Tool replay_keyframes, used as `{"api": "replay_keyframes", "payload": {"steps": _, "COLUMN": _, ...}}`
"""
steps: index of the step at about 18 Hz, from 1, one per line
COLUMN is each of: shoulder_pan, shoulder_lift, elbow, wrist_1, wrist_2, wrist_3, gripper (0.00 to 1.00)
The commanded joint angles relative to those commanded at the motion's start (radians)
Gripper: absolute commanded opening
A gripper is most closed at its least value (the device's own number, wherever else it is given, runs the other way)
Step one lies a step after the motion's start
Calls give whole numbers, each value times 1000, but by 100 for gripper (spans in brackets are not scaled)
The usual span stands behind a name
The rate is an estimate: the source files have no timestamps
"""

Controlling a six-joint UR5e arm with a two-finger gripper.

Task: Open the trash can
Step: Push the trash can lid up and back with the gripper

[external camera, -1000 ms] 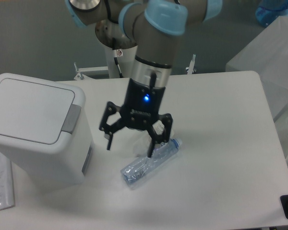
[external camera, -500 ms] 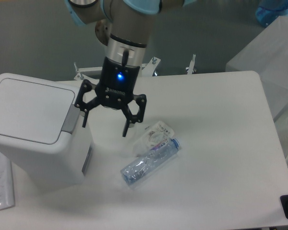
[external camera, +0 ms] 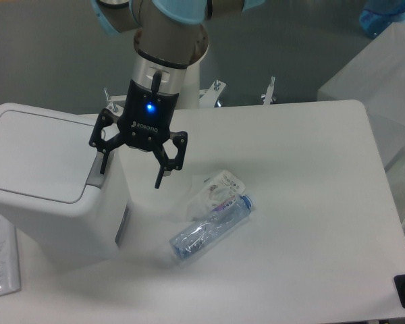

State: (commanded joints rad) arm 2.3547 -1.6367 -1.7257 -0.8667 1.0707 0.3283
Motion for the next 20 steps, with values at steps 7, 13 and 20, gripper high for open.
{"api": "replay_keyframes", "payload": {"steps": 7, "shoulder_pan": -2, "shoulder_lift": -9, "elbow": 0, "wrist_1": 0, "wrist_2": 9, "wrist_3": 2, "gripper": 100}}
{"api": "replay_keyframes", "payload": {"steps": 13, "shoulder_pan": -2, "shoulder_lift": -11, "elbow": 0, "wrist_1": 2, "wrist_2": 11, "wrist_3": 2, "gripper": 100}}
{"api": "replay_keyframes", "payload": {"steps": 20, "shoulder_pan": -2, "shoulder_lift": -12, "elbow": 17, "wrist_1": 3, "wrist_2": 11, "wrist_3": 3, "gripper": 100}}
